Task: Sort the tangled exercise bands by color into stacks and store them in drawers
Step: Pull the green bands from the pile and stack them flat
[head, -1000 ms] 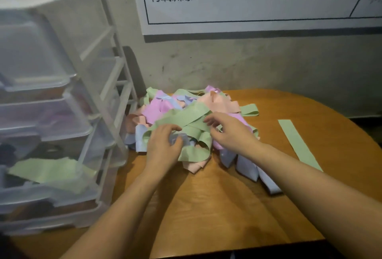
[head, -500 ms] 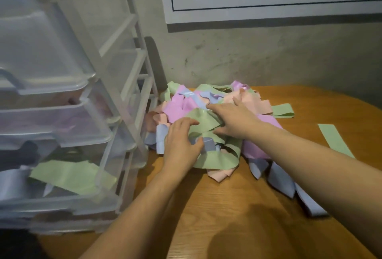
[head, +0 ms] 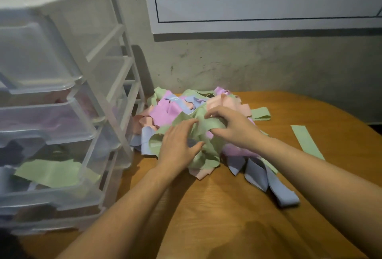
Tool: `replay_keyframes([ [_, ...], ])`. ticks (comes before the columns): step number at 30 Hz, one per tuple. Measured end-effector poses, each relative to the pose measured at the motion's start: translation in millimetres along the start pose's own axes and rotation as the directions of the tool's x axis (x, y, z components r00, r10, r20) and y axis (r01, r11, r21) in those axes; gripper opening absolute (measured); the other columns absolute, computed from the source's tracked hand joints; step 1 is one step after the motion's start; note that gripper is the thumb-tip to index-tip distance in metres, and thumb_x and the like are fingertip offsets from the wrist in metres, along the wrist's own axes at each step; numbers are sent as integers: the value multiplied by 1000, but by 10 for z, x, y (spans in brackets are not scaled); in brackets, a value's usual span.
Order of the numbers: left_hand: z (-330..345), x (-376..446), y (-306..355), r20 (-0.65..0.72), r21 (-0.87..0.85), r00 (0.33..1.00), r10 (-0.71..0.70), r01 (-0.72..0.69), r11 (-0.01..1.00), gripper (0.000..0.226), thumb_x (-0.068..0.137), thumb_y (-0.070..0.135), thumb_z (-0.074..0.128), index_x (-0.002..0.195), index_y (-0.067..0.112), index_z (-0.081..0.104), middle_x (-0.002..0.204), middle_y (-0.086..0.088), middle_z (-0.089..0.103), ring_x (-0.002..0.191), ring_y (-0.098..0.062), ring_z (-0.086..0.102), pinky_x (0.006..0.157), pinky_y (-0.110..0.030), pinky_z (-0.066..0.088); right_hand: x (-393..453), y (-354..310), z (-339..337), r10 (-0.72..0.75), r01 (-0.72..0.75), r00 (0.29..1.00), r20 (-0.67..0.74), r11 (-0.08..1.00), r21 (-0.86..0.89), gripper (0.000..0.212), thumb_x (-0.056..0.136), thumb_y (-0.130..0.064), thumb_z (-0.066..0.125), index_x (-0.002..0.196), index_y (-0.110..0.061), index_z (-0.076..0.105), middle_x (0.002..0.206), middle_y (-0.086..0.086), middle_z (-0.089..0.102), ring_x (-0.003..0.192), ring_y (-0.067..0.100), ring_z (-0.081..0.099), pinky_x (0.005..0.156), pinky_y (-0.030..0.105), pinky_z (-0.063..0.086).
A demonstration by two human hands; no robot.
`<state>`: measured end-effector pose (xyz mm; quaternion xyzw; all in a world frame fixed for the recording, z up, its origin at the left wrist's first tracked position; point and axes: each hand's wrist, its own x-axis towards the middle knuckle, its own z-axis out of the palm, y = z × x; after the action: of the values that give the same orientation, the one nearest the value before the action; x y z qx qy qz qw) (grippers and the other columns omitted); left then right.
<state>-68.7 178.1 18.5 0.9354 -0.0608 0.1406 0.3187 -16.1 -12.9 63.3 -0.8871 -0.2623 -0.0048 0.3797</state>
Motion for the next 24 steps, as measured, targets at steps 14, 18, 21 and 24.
replay_keyframes([
  [14,70,-145,468,10,-253,996,90,-85,964,43,99,7,56,136,28,54,118,19,56,106,9,49,98,-28,48,-656,-240,-654,201,-203,978,51,881,428,14,102,-18,53,92,-11,59,63,-3,55,48,2,42,48,13,34],
  [18,34,-235,551,20,-432,996,89,-71,899,48,99,4,47,130,42,50,122,24,58,114,5,56,98,-22,49,-818,-134,-714,247,-276,961,127,898,342,17,103,-28,49,101,-18,62,63,-4,58,49,4,41,47,15,32],
  [21,-24,-287,631,39,-575,998,42,-11,818,42,103,8,46,127,42,53,107,10,66,102,-9,66,91,-25,53,-950,-80,-722,236,-285,949,209,925,253,36,106,-36,39,91,-16,65,65,3,58,51,5,41,51,15,33],
  [24,-99,-303,723,135,-609,991,6,78,790,38,104,4,40,118,34,60,96,1,64,81,-15,62,73,-24,54,-1036,-32,-734,264,-306,942,206,928,213,42,105,-43,39,89,-25,74,61,-7,50,55,7,40,54,19,31],
])
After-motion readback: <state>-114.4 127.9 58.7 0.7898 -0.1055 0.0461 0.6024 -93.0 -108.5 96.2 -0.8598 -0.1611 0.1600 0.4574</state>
